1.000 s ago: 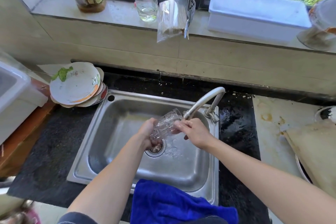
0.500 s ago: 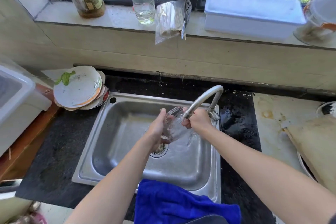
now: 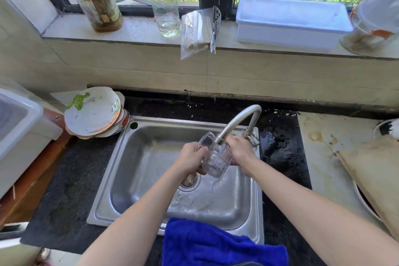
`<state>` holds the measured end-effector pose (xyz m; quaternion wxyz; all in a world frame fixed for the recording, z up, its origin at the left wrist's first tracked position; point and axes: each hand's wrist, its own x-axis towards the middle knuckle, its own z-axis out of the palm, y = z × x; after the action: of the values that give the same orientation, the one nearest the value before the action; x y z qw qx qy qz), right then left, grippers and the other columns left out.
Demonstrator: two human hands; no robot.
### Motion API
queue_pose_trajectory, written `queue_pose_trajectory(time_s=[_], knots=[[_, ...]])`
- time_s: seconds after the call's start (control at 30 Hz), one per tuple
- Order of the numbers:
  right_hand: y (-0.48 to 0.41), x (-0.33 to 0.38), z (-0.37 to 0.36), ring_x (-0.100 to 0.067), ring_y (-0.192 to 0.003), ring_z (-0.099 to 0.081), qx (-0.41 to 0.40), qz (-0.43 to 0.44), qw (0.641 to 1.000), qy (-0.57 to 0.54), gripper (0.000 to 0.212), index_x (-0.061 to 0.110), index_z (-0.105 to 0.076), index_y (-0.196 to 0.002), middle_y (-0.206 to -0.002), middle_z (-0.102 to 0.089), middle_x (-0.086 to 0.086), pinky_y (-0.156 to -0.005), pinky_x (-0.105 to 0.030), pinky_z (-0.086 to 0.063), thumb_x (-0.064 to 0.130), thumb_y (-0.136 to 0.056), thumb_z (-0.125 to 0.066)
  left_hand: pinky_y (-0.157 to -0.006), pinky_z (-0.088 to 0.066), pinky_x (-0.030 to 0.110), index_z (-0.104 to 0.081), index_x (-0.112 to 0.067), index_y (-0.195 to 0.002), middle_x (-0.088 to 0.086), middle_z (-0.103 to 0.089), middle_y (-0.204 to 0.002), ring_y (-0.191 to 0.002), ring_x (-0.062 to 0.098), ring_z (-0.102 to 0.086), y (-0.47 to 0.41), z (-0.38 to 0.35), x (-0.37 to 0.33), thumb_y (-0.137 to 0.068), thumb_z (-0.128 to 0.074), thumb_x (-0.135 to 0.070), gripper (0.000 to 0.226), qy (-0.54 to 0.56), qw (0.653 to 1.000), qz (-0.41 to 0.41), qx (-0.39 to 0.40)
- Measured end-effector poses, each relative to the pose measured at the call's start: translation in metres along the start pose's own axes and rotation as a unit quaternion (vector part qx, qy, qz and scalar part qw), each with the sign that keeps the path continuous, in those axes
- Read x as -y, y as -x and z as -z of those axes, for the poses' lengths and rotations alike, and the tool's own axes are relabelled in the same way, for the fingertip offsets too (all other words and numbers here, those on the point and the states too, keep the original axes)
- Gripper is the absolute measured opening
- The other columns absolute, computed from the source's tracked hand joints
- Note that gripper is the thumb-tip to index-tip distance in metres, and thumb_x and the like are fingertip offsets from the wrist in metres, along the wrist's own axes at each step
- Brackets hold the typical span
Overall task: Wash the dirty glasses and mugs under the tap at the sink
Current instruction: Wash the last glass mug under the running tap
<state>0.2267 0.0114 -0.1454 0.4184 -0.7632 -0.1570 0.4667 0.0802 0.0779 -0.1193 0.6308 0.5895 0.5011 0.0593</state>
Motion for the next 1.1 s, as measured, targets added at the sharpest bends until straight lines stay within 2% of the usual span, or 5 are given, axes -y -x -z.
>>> queue_pose_trajectory(time_s=[0.27,0.43,0.73,0.83,1.1], knots=[[0.006,0.000,-0.030,-0.017,-0.101,-0.056,-0.050,0.091,0.989,0.105,0.063,0.021,-0.035,-0.139,-0.135,-0.048,-0.003,-0.080,-0.034,-0.047,0.052,-0.088,-0.056,-0.039,-0.050,0.031,-0.038,-0.011,-0.080,0.021,-0.051,-0.096,-0.064,0.037,-0.062,-0.003,-0.007,-0.008,-0.089,-0.044,-0.009,0.011,-0.046,0.994,-0.014,-0.100],[-0.009,0.023,-0.026,-0.019,-0.097,-0.055,-0.068,0.042,0.994,0.076,0.050,0.017,-0.041,-0.133,-0.123,-0.054,-0.001,-0.076,-0.030,-0.045,0.045,-0.094,-0.054,-0.049,-0.057,0.051,-0.039,-0.009,-0.080,0.016,-0.055,-0.055,-0.046,0.031,-0.061,0.002,-0.014,0.002,-0.086,-0.035,0.003,0.014,0.070,0.993,0.045,-0.080],[-0.001,0.031,-0.034,-0.031,-0.104,-0.062,0.031,0.006,0.991,-0.130,0.040,0.000,-0.060,-0.107,-0.114,-0.066,-0.021,-0.096,-0.049,-0.048,0.034,-0.087,-0.068,-0.042,-0.052,0.029,-0.040,-0.006,-0.095,0.019,-0.062,-0.074,-0.051,0.026,-0.062,0.001,-0.009,0.006,-0.098,-0.031,0.001,0.012,0.218,0.966,0.131,-0.044],[0.016,0.010,-0.046,-0.005,-0.095,-0.052,0.052,0.069,0.995,-0.047,0.045,0.025,-0.044,-0.118,-0.106,-0.056,0.012,-0.087,-0.027,-0.042,0.042,-0.085,-0.069,-0.043,-0.052,0.026,-0.052,0.009,-0.097,0.021,-0.064,-0.073,-0.052,0.025,-0.060,-0.004,-0.001,0.011,-0.090,-0.030,0.009,0.024,0.251,0.953,0.163,-0.046],[0.008,0.020,-0.028,-0.004,-0.067,-0.064,0.024,0.022,0.992,-0.126,0.025,0.003,-0.063,-0.104,-0.083,-0.067,0.001,-0.055,-0.017,-0.051,0.021,-0.087,-0.069,-0.036,-0.046,0.019,-0.055,0.007,-0.083,0.014,-0.066,-0.057,-0.041,0.018,-0.061,0.003,-0.005,0.006,-0.089,-0.032,0.011,0.024,0.275,0.940,0.201,0.029]])
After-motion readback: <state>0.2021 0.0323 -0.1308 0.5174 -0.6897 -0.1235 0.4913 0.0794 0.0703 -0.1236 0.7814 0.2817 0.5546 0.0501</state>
